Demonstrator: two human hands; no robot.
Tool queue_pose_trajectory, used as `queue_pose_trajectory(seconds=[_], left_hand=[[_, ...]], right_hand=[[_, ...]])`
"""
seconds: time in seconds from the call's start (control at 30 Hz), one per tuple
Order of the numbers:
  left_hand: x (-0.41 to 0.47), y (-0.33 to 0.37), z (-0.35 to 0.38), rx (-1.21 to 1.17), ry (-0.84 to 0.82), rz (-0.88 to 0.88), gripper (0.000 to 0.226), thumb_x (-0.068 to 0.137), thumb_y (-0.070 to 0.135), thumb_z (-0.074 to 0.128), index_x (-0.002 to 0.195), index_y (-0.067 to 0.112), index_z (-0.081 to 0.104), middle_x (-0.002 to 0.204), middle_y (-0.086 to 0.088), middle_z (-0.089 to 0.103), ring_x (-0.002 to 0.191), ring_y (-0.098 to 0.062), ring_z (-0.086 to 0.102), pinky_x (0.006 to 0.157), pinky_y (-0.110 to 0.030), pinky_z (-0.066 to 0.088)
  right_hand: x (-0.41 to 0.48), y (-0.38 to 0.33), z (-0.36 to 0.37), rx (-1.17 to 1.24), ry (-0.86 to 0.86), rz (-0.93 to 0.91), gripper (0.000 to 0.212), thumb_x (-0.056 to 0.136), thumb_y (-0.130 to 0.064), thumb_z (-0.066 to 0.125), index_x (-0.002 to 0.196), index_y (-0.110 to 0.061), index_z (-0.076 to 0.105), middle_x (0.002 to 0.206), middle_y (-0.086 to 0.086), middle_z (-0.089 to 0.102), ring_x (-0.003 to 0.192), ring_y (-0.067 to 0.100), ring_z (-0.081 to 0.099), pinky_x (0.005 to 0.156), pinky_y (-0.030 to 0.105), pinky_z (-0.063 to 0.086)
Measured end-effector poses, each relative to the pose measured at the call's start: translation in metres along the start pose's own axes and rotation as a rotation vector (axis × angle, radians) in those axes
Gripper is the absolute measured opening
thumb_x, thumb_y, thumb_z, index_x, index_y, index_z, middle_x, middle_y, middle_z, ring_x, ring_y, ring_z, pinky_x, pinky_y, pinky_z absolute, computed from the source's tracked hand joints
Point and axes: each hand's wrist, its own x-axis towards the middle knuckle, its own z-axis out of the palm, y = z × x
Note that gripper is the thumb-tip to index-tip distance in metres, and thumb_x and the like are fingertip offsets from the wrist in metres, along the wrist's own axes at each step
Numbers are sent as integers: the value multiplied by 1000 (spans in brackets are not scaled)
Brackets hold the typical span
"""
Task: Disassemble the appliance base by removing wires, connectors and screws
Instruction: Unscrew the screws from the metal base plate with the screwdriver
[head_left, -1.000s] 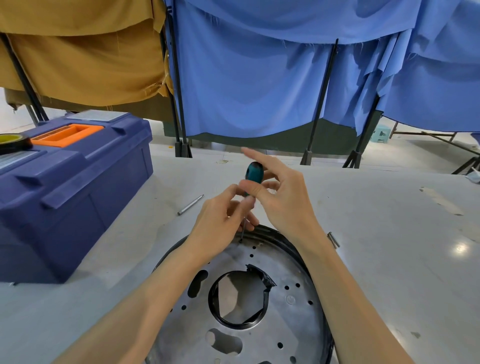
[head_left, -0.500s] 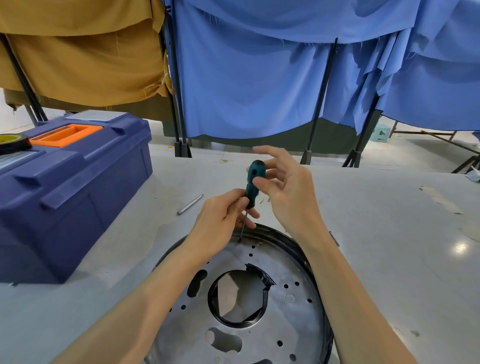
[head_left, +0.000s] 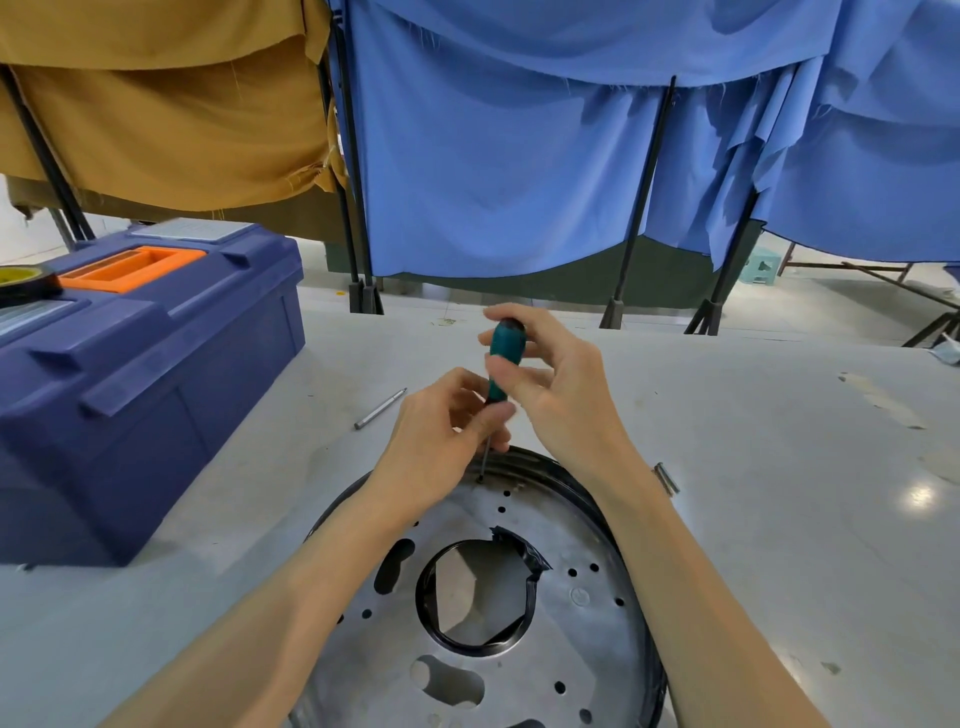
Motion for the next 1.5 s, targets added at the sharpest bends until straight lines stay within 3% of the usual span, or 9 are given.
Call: queue_pose_trajectory(seconds=[0.1,0.23,0.33,0.5,0.7,0.9,1.03,1.27,1.5], left_hand=[[-1,1,0,31,7,5,26,86,32,68,105,18,56,77,-2,71,69,-16,70,75,-44,58],[-1,2,1,14,-58,27,18,101,15,43,111,11,59,79,1,72,77,-13,71,77,-35,58],[-1,1,0,-4,-44,-4,10,97,16,52,105,16,58,77,0,72,75,-14,71,79,-38,57],[-1,3,0,85,-3,-55,42,75,35,78,104,19,52,77,2,70,70,-13,69,74,-36,58],[-1,1,0,-11,-30,-8,18,100,10,46,100,20,61,77,-2,72,74,-14,71,75,-37,59],[-1,0,0,40,23,4,10,91,24,63,97,21,55,72,2,72,68,-14,70,73,-35,58],[-1,2,-1,27,-25,25,18,101,13,43,104,11,61,81,-2,72,77,-11,70,79,-29,57],[-1,3,-1,59,38,4,20,88,27,68,102,17,58,72,1,71,70,-13,70,76,-39,57],[-1,3,-2,-28,-49,-65,12,99,13,49,97,17,60,76,-2,72,77,-19,71,84,-48,56]], right_hand=[[0,0,1,-62,28,-12,41,82,-20,75,121,-28,63,109,-2,58,93,7,57,80,16,51],[2,0,-3,0,49,25,52,87,1,65,131,-23,54,105,7,67,93,15,65,86,32,55],[1,-1,-2,45,13,12,36,90,2,60,120,-17,58,104,3,68,97,18,66,88,37,56],[1,-1,2,-53,65,-19,37,84,-18,73,119,-25,64,105,-5,61,90,5,58,77,12,50],[1,0,-3,26,57,20,32,90,3,60,116,-14,58,103,1,68,97,17,65,89,40,55],[1,0,-2,-55,57,-2,39,85,-16,72,122,-26,63,105,-1,59,87,7,57,76,18,51],[2,-1,-3,22,64,44,39,88,-2,65,122,-19,56,101,1,68,89,9,64,82,26,54],[1,1,0,-34,51,-9,30,84,-18,73,112,-24,62,107,-5,61,94,9,60,78,19,52],[3,1,-2,5,64,19,45,88,4,62,126,-21,57,106,1,66,94,10,62,84,25,54]])
